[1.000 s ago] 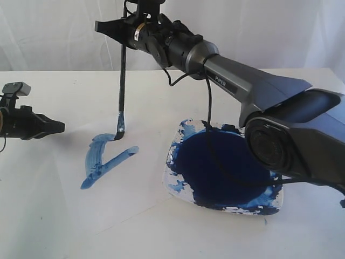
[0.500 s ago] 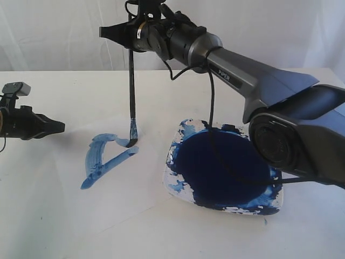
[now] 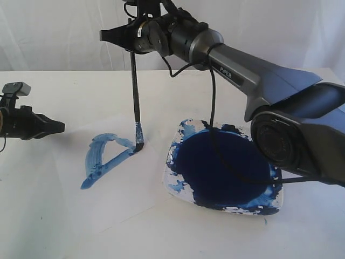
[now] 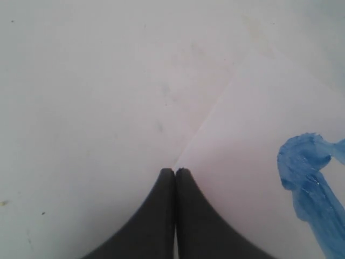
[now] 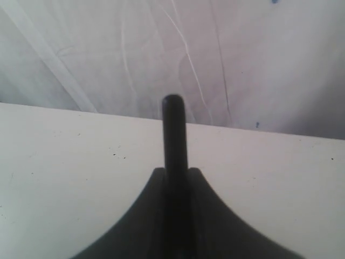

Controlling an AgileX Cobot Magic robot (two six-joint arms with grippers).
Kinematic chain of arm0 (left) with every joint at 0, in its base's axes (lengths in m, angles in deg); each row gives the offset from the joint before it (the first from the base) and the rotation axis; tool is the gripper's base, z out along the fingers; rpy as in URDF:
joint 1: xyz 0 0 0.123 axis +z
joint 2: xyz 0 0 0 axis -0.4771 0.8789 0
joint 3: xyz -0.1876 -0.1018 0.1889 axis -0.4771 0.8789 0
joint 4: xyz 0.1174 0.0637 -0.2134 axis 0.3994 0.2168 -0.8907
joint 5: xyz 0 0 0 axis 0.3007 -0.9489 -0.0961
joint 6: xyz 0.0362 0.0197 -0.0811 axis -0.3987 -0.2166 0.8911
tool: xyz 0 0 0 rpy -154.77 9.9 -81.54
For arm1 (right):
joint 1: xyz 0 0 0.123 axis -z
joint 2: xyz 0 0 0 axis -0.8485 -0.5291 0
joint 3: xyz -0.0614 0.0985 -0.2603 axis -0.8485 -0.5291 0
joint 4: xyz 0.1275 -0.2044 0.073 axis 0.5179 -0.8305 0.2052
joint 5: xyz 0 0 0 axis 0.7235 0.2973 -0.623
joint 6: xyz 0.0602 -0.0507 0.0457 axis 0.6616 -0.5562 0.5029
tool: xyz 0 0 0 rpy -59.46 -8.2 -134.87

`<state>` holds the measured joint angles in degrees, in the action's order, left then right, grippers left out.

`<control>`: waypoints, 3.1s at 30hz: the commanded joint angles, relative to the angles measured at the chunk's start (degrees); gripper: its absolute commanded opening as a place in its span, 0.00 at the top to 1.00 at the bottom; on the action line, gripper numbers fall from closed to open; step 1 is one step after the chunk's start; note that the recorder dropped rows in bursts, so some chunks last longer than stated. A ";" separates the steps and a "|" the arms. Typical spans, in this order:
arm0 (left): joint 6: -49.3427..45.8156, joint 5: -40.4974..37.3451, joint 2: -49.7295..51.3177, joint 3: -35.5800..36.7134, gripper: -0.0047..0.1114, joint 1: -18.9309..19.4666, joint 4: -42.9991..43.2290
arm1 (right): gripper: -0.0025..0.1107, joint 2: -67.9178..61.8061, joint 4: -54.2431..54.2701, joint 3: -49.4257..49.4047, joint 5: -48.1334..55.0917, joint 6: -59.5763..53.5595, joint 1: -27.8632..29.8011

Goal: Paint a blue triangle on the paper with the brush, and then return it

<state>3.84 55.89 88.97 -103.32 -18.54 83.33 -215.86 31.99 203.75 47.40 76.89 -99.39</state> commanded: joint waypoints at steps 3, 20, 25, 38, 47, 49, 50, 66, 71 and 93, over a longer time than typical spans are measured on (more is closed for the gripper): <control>-0.12 -0.17 -0.14 0.33 0.96 0.21 -0.39 | 0.98 0.70 0.65 -0.28 -4.53 -0.94 0.03; -0.12 -0.17 -0.14 0.33 0.96 0.21 -0.39 | 0.98 -2.61 5.43 -0.28 -13.94 -0.82 0.03; -0.12 -0.17 -0.14 0.33 0.96 0.21 -0.39 | 0.98 -3.10 5.43 -0.28 -18.97 -0.82 -0.26; -0.12 -0.17 -0.14 0.33 0.96 0.21 -0.39 | 0.98 -4.77 6.23 -0.28 -25.65 2.45 -0.90; -0.12 -0.17 -0.14 0.33 0.96 0.21 -0.39 | 0.98 -4.04 6.92 -0.28 -22.19 2.63 -0.90; -0.12 -0.17 -0.14 0.33 0.96 0.21 -0.39 | 0.98 -2.99 6.92 -0.28 -18.72 2.63 -0.90; -0.12 -0.17 -0.14 0.33 0.96 0.21 -0.39 | 0.98 -2.56 6.92 -0.28 -17.52 2.63 -0.90; -0.12 -0.17 -0.14 0.33 0.96 0.21 -0.39 | 0.98 6.27 7.54 -0.28 -6.07 2.40 -0.79; -0.12 -0.17 -0.14 0.33 0.96 0.21 -0.39 | 0.98 9.42 7.54 -0.28 -4.94 2.23 -0.79; -0.12 -0.17 -0.14 0.33 0.96 0.21 -0.39 | 0.98 25.70 7.54 -7.06 13.88 -1.53 4.17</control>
<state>3.75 55.89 88.97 -103.32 -18.54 83.33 -193.06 39.53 200.33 60.88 76.53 -95.83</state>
